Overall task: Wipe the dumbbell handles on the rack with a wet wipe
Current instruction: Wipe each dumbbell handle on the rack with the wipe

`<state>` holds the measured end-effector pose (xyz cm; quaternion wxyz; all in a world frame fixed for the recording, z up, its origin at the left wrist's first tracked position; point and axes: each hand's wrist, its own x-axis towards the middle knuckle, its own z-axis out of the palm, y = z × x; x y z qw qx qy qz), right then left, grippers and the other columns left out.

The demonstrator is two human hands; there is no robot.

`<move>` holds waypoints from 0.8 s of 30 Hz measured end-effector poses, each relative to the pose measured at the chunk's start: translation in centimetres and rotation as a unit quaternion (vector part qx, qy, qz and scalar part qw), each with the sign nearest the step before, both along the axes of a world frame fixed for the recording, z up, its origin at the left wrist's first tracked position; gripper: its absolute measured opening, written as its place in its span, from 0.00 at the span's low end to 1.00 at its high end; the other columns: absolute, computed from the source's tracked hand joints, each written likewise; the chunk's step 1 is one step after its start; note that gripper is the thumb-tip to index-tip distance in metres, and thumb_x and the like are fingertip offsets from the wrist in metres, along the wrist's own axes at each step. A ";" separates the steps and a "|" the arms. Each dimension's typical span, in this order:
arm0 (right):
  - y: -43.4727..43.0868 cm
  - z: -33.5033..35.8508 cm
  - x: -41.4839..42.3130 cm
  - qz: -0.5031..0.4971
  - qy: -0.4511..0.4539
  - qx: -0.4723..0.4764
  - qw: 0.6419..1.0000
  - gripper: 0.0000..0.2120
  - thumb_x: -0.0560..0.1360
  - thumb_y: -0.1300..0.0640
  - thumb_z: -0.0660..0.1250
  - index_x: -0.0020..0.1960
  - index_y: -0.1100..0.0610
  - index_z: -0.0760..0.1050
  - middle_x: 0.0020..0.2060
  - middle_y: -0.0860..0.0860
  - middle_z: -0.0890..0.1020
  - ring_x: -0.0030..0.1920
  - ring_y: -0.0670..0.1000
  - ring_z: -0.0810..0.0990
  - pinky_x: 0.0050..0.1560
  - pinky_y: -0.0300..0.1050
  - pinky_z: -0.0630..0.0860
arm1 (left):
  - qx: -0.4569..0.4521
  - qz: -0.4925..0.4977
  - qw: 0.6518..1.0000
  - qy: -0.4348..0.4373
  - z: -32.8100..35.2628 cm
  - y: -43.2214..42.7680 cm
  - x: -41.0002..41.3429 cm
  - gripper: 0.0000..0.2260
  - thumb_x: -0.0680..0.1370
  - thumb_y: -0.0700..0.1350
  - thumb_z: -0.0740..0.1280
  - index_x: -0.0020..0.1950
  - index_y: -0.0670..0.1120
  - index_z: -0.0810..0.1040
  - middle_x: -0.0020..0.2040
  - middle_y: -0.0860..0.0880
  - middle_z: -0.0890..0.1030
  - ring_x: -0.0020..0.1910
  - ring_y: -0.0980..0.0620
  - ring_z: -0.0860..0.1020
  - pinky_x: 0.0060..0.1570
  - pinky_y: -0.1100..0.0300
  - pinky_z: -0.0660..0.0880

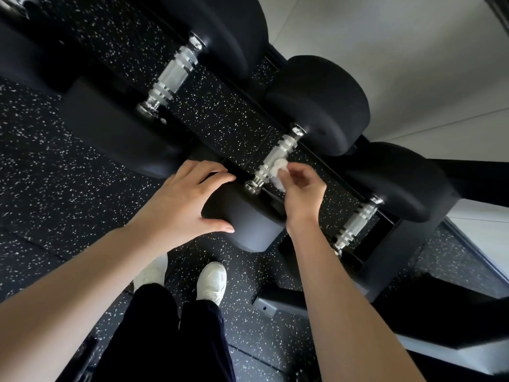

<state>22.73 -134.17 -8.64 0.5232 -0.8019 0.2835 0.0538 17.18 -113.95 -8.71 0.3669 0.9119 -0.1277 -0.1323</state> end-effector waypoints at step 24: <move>-1.5 -1.9 -1.9 0.107 0.071 0.081 0.988 0.05 0.69 0.66 0.73 0.44 0.61 0.80 0.40 0.56 0.84 0.38 0.47 0.81 0.44 0.38 0.77 | 0.023 -0.016 1.000 -0.001 0.5 0.1 0.3 0.36 0.64 0.67 0.62 0.67 0.50 0.71 0.64 0.52 0.70 0.61 0.50 0.65 0.56 0.56 0.67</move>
